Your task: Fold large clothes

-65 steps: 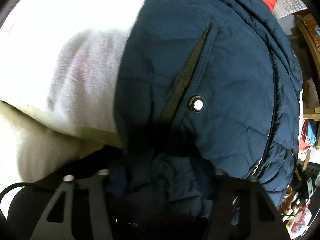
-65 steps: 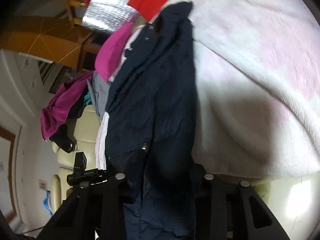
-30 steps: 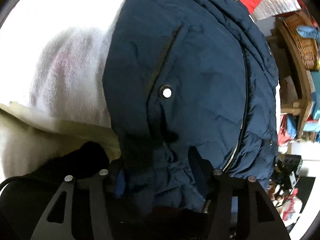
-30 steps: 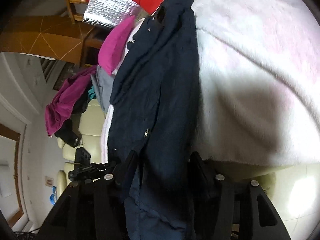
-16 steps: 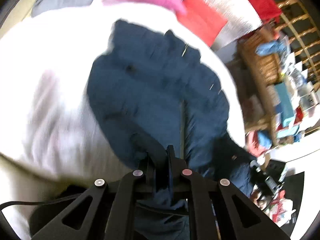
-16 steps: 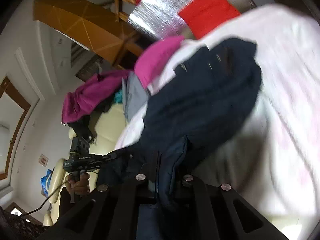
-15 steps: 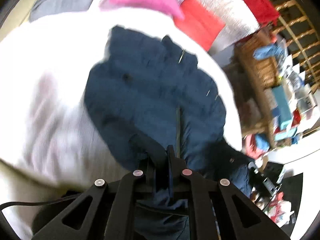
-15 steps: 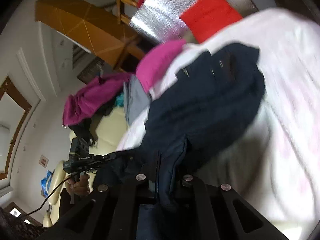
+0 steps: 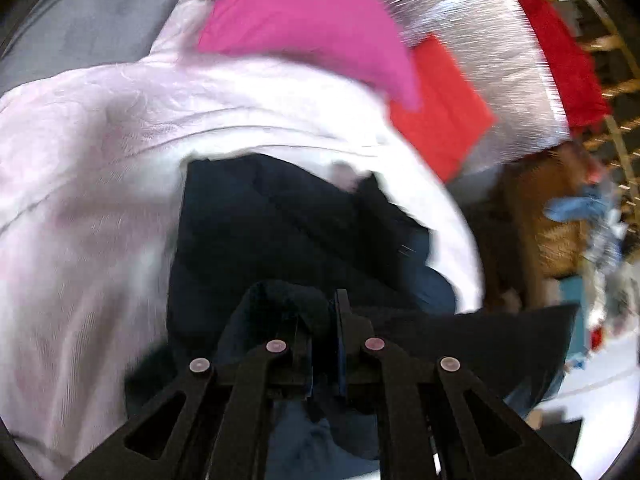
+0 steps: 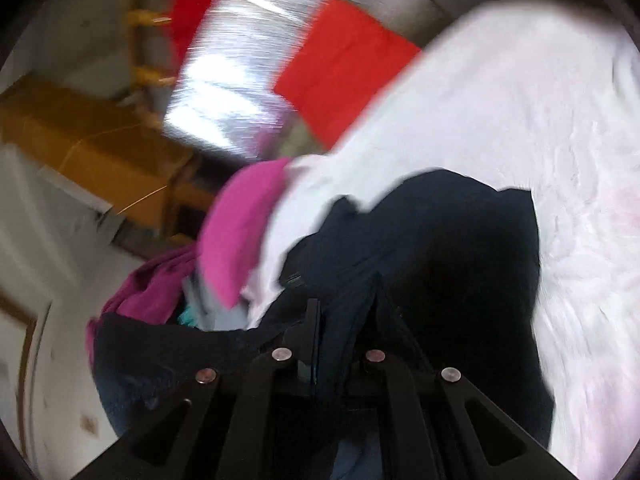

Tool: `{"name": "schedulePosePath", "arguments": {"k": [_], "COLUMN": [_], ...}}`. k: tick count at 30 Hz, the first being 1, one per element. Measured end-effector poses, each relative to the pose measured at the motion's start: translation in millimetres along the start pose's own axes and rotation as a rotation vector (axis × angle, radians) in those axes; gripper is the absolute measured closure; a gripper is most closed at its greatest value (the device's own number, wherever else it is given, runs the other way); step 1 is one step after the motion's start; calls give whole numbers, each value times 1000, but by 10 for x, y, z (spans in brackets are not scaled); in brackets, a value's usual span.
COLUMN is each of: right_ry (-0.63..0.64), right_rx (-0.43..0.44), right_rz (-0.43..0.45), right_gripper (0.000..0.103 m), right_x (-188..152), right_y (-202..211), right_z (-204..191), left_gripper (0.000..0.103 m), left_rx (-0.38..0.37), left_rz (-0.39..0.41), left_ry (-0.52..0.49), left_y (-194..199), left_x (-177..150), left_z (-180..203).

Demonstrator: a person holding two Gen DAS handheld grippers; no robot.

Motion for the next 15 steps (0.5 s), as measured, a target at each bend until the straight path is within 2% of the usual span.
{"name": "schedulePosePath", "arguments": {"k": [1, 3, 6, 9, 11, 12, 13, 14, 15], "right_ry": [-38, -172, -277, -302, -301, -305, -314, -318, -309], "right_rx": [-13, 55, 145, 200, 237, 255, 272, 261, 231], "right_rz": [-9, -18, -21, -9, 37, 83, 142, 227, 268], "right_gripper": [96, 94, 93, 90, 80, 65, 51, 26, 13], "right_x": [48, 145, 283, 384, 425, 468, 494, 515, 491], "right_y": [-118, -328, -405, -396, -286, -172, -52, 134, 236], "right_z": [117, 384, 515, 523, 514, 540, 554, 568, 535], "left_gripper": [93, 93, 90, 89, 74, 70, 60, 39, 28], "left_rx": [35, 28, -69, -181, -292, -344, -409, -457, -493], "left_rz": [-2, -32, -31, 8, 42, 53, 72, 91, 122], "left_ry": [10, 49, 117, 157, 181, 206, 245, 272, 296], "left_y": [-159, -431, -576, -508, -393, -350, -284, -212, -148], "left_x": [86, 236, 393, 469, 460, 440, 400, 327, 269], "left_z": [-52, -170, -252, -267, -276, -295, -329, -350, -375]}}
Point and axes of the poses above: each gripper's, at about its wrist camera, not at the fingertips, and y roughly against the way its jaws point, z to its right, x to its top, the point moved 4 cm from there along -y, roughly the way its jaws point, and after that the axes turned 10 degrees about y, right-handed, at the moved point
